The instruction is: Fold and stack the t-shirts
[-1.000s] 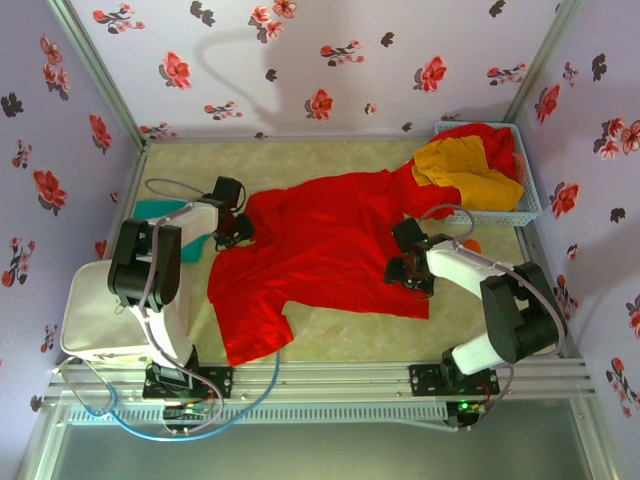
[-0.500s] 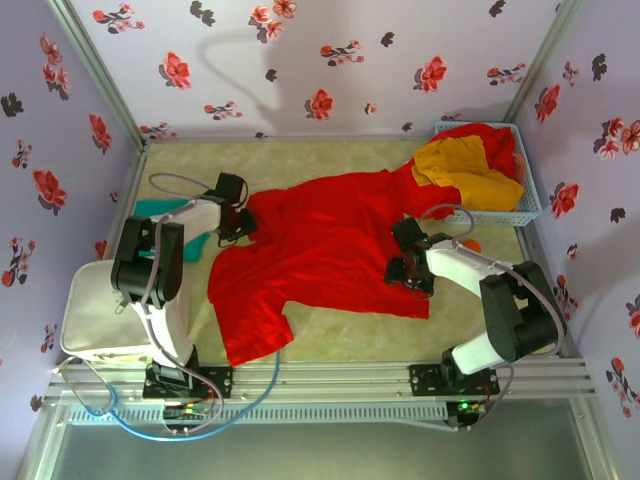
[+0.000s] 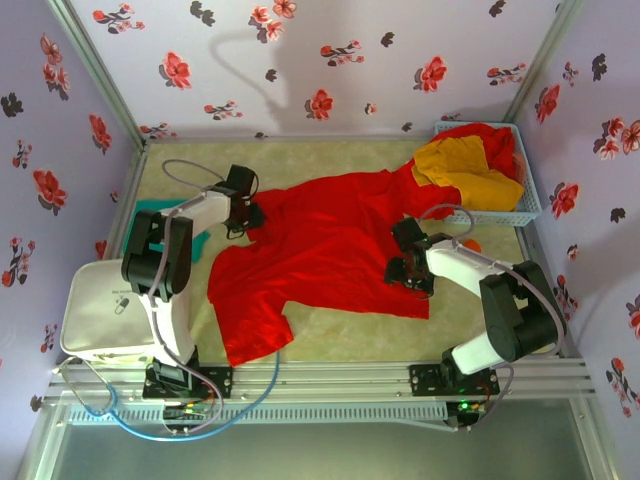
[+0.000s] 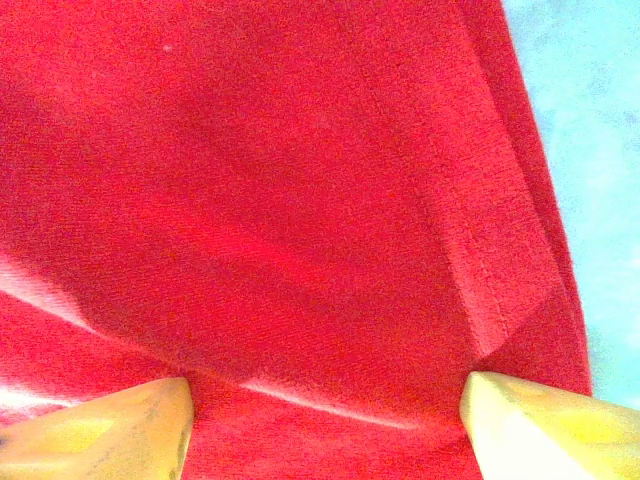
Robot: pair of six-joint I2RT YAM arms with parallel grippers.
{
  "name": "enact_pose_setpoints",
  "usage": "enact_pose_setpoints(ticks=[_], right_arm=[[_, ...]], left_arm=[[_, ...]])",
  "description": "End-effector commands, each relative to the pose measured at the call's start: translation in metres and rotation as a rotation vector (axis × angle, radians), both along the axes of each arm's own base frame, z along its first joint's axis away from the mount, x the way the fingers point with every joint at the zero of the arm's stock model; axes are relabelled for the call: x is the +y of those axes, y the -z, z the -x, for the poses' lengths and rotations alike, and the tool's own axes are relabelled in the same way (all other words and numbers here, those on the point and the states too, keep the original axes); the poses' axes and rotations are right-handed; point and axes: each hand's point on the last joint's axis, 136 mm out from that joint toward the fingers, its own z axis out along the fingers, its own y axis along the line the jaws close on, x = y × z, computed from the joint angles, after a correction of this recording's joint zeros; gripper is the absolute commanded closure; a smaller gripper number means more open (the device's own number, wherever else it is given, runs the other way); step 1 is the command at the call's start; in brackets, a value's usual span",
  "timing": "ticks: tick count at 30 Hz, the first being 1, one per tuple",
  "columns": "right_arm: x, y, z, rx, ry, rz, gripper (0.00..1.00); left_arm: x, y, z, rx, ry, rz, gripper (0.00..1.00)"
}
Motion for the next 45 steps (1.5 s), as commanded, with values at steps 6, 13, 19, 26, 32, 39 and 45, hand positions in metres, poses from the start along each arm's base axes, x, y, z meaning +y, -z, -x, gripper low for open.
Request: enact_pose_setpoints(ticks=[6,13,19,26,32,39,45], right_arm=[[-0.009,0.013,0.018,0.093,-0.003,0.03,0.27],[-0.009,0.013,0.018,0.092,0.0,0.029,0.27],[-0.01,0.013,0.02,0.095,0.005,0.031,0.27],[-0.01,0.013,0.023,0.107,0.007,0.03,0.27],[-0.012,0.014,0.024,0.107,0.008,0.037,0.27],[-0.016,0.015,0.026,0.11,0.006,0.056,0.27],[-0.015,0.014,0.026,0.112,0.005,0.056,0.27]], left_arm=[[0.014,0.015,0.017,0.077,0.014,-0.081,0.71],[0.013,0.027,0.01,0.112,0.015,-0.103,0.7],[0.029,0.012,-0.018,0.061,0.001,-0.157,1.0],[0.05,-0.033,-0.075,-0.062,0.007,-0.213,1.0],[0.063,-0.091,-0.126,-0.222,0.034,-0.292,1.0],[0.065,-0.152,-0.175,-0.382,0.057,-0.372,1.0],[0.065,-0.169,-0.205,-0.446,0.077,-0.433,1.0]])
